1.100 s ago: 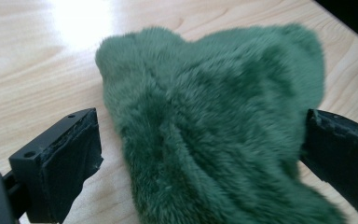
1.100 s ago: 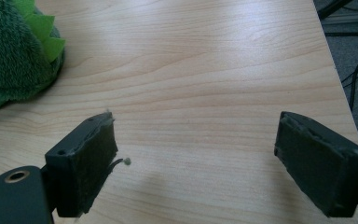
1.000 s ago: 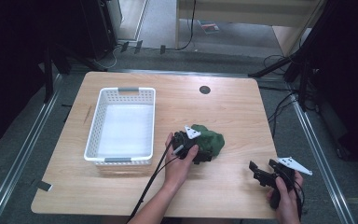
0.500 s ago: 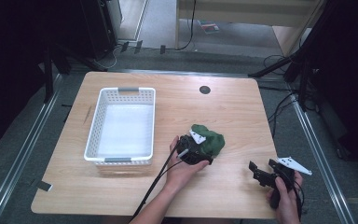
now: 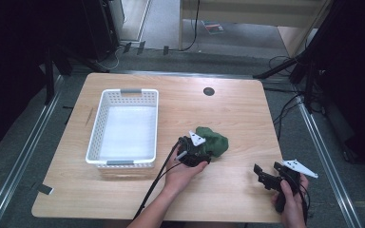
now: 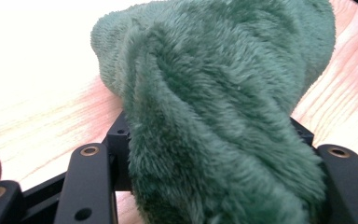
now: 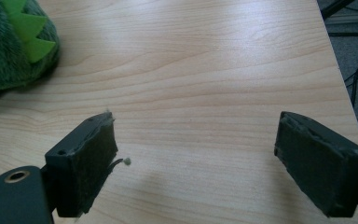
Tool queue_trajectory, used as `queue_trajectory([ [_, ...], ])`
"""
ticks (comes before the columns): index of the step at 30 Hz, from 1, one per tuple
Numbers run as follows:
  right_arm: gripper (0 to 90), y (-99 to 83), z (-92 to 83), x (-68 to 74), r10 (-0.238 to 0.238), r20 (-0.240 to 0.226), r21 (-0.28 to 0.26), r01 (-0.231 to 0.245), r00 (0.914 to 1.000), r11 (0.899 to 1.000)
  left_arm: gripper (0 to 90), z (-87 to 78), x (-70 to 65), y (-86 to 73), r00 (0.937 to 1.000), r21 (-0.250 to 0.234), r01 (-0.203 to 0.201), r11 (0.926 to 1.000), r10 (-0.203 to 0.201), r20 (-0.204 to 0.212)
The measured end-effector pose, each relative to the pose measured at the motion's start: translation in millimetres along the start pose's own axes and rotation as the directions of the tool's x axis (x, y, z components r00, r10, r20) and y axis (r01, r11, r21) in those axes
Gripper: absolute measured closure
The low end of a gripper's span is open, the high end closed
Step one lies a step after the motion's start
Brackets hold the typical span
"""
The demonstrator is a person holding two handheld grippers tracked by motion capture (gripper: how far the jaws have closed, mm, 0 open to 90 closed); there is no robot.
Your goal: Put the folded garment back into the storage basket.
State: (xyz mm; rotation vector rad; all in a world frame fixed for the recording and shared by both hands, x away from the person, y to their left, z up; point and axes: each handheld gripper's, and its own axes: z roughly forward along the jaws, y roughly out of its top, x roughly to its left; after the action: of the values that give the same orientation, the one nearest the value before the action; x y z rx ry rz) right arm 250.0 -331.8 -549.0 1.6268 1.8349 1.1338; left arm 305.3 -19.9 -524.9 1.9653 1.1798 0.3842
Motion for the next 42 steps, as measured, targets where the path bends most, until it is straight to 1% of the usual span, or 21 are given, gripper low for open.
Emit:
queue_trajectory([
  [6,13.0,0.0,0.1,-0.1,-0.001,0.0,0.001,0.001,1.0,1.0,43.7,-11.9,4.7,5.6,0.9996,-0.033,0.015,0.9994,-0.014,0.023],
  [8,13.0,0.0,0.1,-0.1,-0.001,0.001,0.001,0.001,1.0,1.0,45.1,-15.7,6.3,7.3,0.9991,-0.039,0.019,0.9991,-0.017,0.04],
  [9,13.0,0.0,0.1,0.0,-0.001,0.001,0.001,0.001,1.0,1.0,45.5,-15.7,6.3,7.3,0.9991,-0.039,0.019,0.9991,-0.017,0.04],
  [11,13.0,0.0,0.0,0.0,-0.001,0.001,0.001,0.001,1.0,1.0,46.2,-22.8,8.1,10.2,0.9985,-0.056,0.023,0.9982,-0.02,0.05],
  [17,13.0,0.0,0.0,0.0,-0.001,0.001,0.002,0.001,1.0,1.0,46.6,-32.1,9.4,13.9,0.9984,-0.072,0.018,0.9973,-0.014,0.054],
  [20,13.0,0.0,0.0,0.1,-0.002,0.001,0.002,0.002,1.0,1.0,46.6,-40.1,12.9,17.0,0.9982,-0.089,0.024,0.9958,-0.019,0.057],
  [21,13.0,0.0,0.0,0.1,-0.002,0.001,0.002,0.002,1.0,1.0,46.6,-40.1,12.9,17.0,0.9982,-0.089,0.024,0.9958,-0.019,0.057],
  [22,13.0,0.0,0.0,0.0,-0.003,0.0,0.001,0.003,1.0,1.0,46.6,-43.3,15.0,18.6,0.998,-0.097,0.032,0.9947,-0.026,0.058],
  [25,13.0,0.0,0.1,0.0,-0.002,0.0,0.001,0.002,1.0,1.0,46.6,-46.6,17.8,20.4,0.9982,-0.101,0.033,0.9943,-0.028,0.053],
  [26,13.0,0.1,0.2,0.0,-0.001,0.001,0.001,0.001,1.0,1.0,46.5,-49.0,19.3,21.5,0.9977,-0.106,0.041,0.9935,-0.035,0.057],
  [27,13.0,0.0,0.1,0.0,-0.002,0.0,0.001,0.002,1.0,1.0,46.6,-49.0,19.3,21.5,0.9977,-0.106,0.041,0.9935,-0.035,0.057],
  [28,13.0,0.0,0.1,-0.1,-0.002,0.0,0.001,0.002,1.0,1.0,46.6,-53.7,21.9,23.0,0.9977,-0.113,0.041,0.9928,-0.034,0.058],
  [32,13.0,0.1,0.2,-0.1,-0.001,0.001,0.001,0.001,1.0,1.0,46.6,-62.7,25.8,25.3,0.9976,-0.129,0.043,0.9907,-0.036,0.059],
  [33,13.0,0.1,0.2,-0.1,-0.001,0.001,0.001,0.001,1.0,1.0,46.6,-62.7,25.8,25.3,0.9976,-0.129,0.043,0.9907,-0.036,0.059],
  [34,13.0,0.1,-0.1,0.0,0.001,0.002,-0.002,-0.001,1.0,1.0,46.6,-66.4,28.4,26.6,0.997,-0.134,0.052,0.9896,-0.044,0.063],
  [35,13.0,0.1,-0.1,0.0,0.001,0.002,-0.002,-0.001,1.0,1.0,46.6,-66.4,28.4,26.6,0.997,-0.134,0.052,0.9896,-0.044,0.063],
  [37,13.1,0.1,-0.1,0.0,0.001,0.003,-0.003,-0.001,1.0,1.0,46.6,-71.6,31.5,28.6,0.9969,-0.146,0.057,0.9877,-0.048,0.062],
  [38,13.0,0.1,-0.2,0.2,0.002,0.004,-0.002,-0.002,1.0,1.0,46.6,-74.4,33.3,29.5,0.9972,-0.147,0.052,0.9877,-0.044,0.06],
  [39,13.0,0.1,-0.1,0.2,-0.001,0.004,-0.003,0.001,1.0,1.0,46.6,-76.4,34.4,29.9,0.9967,-0.154,0.061,0.9862,-0.051,0.063],
  [42,13.1,0.1,-0.1,0.3,-0.002,0.004,-0.003,0.002,1.0,1.0,46.6,-81.8,37.8,30.8,0.9969,-0.158,0.059,0.9856,-0.051,0.06],
])
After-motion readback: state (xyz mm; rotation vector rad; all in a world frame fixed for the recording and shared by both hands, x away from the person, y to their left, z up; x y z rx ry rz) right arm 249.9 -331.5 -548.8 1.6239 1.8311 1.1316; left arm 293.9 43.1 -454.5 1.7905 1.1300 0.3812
